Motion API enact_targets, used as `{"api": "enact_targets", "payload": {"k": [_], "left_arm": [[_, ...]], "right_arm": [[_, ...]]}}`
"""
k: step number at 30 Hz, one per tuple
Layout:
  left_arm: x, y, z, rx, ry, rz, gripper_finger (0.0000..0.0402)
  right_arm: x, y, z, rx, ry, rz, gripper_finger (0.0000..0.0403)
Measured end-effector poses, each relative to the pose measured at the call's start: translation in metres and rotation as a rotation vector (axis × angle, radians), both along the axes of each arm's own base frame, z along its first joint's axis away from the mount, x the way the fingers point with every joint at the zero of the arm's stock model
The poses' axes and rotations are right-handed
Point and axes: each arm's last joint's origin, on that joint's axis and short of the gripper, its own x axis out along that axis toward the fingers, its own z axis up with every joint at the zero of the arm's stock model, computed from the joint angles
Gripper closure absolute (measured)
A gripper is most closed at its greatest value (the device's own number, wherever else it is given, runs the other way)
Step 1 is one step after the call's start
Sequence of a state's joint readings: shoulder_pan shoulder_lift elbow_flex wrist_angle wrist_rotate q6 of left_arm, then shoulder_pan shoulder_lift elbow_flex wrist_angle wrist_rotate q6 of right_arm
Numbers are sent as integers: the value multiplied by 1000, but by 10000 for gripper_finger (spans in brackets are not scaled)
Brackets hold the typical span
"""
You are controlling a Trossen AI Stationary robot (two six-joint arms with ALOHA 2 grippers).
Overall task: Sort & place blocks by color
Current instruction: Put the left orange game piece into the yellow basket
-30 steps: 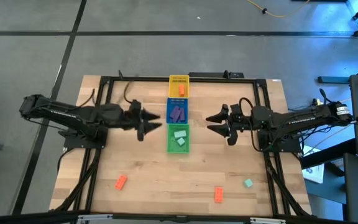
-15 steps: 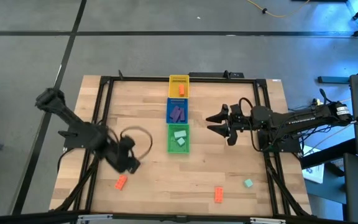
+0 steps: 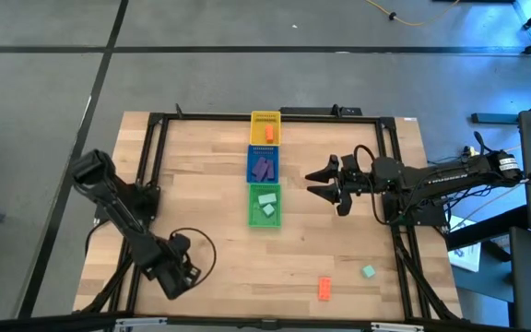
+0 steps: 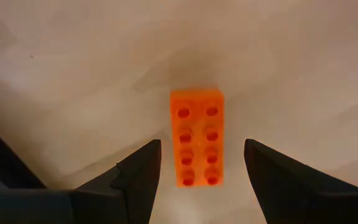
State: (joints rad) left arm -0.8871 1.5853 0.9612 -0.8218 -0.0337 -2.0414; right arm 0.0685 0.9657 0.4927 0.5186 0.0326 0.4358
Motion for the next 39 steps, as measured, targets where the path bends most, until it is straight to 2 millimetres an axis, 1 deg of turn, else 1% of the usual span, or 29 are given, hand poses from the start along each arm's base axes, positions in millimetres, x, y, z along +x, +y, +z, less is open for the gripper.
{"api": "enact_targets", "payload": {"k": [18,27,32,35,39], "left_arm": [[7,-6,-25,52,41,5,179],[3,-1,-38,29,31,4,179],[3,0,-39,28,33,7,180],[4,2,-40,27,34,7,193],[8,5,-40,25,36,-10,231]], "right_arm": [[0,0,0,-3,1,-3,194],[0,0,-1,-2,14,-2,194],[0,0,-1,-2,15,0,194],[0,0,-1,-2,15,0,194],[0,0,-1,-2,16,0,194]]}}
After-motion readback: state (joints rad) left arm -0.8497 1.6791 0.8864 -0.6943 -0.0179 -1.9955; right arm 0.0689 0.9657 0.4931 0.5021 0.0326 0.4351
